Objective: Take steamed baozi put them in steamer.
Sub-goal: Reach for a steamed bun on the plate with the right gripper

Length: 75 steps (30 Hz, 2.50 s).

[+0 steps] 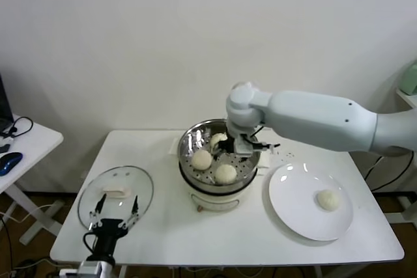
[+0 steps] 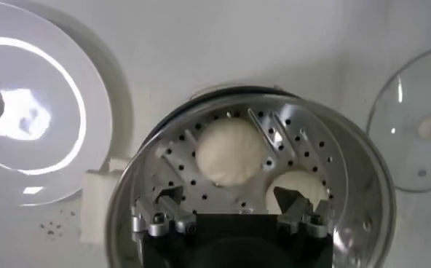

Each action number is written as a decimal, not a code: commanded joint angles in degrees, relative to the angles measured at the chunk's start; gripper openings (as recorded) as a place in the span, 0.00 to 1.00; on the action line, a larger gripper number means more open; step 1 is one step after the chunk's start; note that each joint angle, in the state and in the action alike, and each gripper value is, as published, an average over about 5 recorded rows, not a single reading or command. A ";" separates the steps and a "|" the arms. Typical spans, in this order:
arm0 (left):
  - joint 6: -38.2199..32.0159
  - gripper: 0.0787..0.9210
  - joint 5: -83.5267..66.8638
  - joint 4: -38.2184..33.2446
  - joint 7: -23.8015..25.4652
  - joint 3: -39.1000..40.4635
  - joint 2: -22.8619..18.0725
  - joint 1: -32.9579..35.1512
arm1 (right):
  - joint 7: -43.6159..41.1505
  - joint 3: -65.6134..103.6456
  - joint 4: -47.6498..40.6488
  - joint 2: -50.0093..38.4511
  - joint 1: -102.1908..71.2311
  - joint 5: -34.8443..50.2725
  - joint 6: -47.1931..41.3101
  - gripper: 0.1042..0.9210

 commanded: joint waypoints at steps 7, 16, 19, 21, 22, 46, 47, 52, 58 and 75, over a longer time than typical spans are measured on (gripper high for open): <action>0.03 0.88 -0.60 -0.63 0.07 1.73 1.27 -0.72 | -1.73 -14.50 -6.19 -24.96 15.79 28.94 -19.35 0.88; 1.45 0.88 -1.16 -3.43 -0.07 3.80 1.12 -0.44 | 0.79 -4.48 -4.77 -38.57 -1.86 22.95 -24.00 0.88; 1.50 0.88 -1.00 -3.64 -0.10 3.68 1.08 -0.28 | 1.64 5.47 -6.73 -40.22 -13.85 19.98 -24.52 0.88; 1.41 0.88 -0.94 -3.61 -0.08 3.44 1.07 -0.01 | 2.04 11.99 -8.30 -40.49 -21.22 18.13 -24.68 0.88; 1.36 0.88 -0.94 -3.58 -0.07 3.29 1.05 0.14 | 2.17 14.38 -9.01 -40.38 -24.39 17.32 -24.78 0.88; 1.09 0.88 -1.28 -1.21 -0.67 0.88 0.86 0.29 | 3.25 24.23 -19.71 -29.16 -38.79 6.60 -23.81 0.88; 1.10 0.88 -1.26 -1.14 -0.67 0.90 0.83 0.24 | 3.21 24.04 -19.78 -29.06 -38.76 6.57 -23.79 0.88; 1.33 0.88 -1.02 -0.98 -0.67 1.22 0.71 -0.11 | 3.18 23.98 -20.31 -28.41 -38.87 6.37 -23.73 0.88; 1.51 0.88 -0.87 -1.15 -0.67 1.37 0.68 -0.25 | 3.18 23.97 -21.02 -27.52 -38.55 5.67 -23.40 0.88; 1.49 0.88 -0.69 -0.71 -0.64 0.98 0.65 -0.67 | 3.28 24.15 -22.28 -26.30 -38.44 5.29 -23.26 0.82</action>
